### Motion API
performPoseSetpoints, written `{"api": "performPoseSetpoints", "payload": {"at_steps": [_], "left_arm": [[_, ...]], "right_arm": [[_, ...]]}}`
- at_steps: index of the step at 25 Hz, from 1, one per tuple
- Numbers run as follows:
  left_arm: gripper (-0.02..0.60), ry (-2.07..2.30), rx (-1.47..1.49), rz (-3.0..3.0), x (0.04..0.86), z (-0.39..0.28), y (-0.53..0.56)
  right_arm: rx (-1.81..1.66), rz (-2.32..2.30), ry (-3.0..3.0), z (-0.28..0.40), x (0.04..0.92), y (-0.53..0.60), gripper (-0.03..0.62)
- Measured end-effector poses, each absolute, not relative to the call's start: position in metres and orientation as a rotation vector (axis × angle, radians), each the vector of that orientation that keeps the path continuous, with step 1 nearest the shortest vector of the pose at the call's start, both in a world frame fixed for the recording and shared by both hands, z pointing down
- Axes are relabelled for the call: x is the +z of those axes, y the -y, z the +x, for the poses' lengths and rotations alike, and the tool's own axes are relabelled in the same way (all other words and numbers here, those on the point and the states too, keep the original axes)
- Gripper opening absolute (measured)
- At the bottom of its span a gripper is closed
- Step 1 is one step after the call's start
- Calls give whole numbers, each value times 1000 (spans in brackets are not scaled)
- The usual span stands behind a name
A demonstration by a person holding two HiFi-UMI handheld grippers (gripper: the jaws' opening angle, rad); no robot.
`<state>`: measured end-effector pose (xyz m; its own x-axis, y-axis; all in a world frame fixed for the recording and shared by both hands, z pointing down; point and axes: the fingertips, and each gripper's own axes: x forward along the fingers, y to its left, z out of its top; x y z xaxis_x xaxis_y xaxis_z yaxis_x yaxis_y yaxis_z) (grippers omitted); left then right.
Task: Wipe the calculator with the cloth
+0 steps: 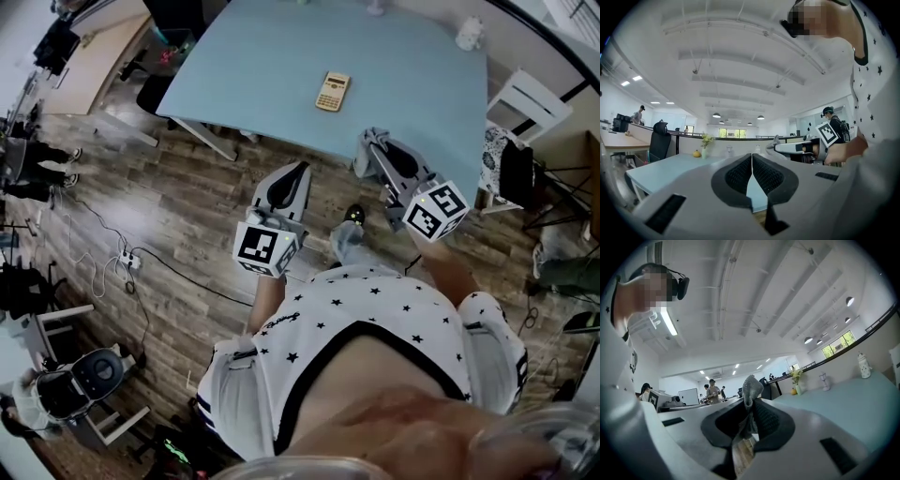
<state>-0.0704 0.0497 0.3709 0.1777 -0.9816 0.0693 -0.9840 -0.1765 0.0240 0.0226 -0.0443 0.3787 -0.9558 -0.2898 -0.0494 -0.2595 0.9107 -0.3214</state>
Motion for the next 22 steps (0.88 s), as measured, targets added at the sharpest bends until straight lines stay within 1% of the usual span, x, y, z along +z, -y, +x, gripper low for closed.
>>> {"api": "performPoseSetpoints", "payload": {"at_steps": [11,22], "left_arm": [[31,2015,120,2312,377,-140,41],[31,1974,152,2324,390,-161,114]], "right_arm": [[-531,-445,-2972,-41,392,151,35],[-568,-530,-2988,-55,417,226,35]]}}
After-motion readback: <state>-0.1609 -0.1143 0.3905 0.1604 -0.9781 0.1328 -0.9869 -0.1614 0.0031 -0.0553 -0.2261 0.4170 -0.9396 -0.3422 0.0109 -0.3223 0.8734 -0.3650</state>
